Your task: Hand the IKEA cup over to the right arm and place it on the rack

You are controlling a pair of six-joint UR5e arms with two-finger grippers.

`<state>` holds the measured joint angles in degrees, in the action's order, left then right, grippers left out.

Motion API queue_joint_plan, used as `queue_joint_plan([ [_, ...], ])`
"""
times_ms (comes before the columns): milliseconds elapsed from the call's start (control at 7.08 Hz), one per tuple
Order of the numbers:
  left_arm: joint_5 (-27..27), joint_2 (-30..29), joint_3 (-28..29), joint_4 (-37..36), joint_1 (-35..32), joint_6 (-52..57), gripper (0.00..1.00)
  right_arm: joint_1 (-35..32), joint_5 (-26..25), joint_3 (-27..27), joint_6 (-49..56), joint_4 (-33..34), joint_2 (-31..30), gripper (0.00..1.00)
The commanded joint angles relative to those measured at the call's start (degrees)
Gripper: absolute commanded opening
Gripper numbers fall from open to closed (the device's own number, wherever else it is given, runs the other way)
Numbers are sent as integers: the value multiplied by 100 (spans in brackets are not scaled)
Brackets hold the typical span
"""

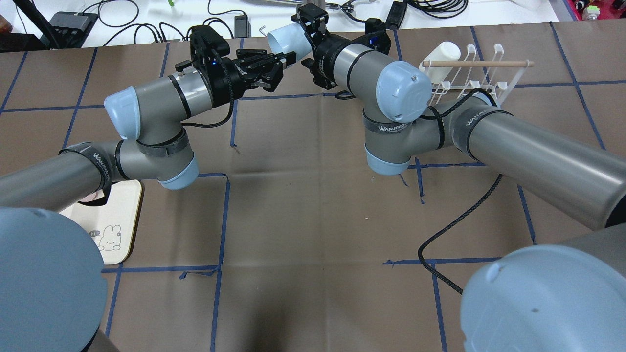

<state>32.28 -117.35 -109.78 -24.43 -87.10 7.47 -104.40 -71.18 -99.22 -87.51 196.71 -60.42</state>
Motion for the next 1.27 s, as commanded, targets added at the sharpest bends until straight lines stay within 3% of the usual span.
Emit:
queue_joint_plan([
  [0, -2, 1, 0, 0, 0, 0, 10, -63, -1, 122, -3, -10, 101, 100],
  [424, -2, 10, 0, 0, 0, 0, 11, -63, -19, 113, -3, -27, 57, 97],
  [707, 7, 10, 0, 0, 0, 0, 11, -63, -19, 113, 49, -19, 74, 67],
  [989, 7, 10, 9, 0, 0, -9, 13, -63, -10, 113, 49, -27, 66, 49],
  [1131, 7, 10, 18, 0, 0, -35, 26, -63, -10, 122, 58, -27, 57, 44],
])
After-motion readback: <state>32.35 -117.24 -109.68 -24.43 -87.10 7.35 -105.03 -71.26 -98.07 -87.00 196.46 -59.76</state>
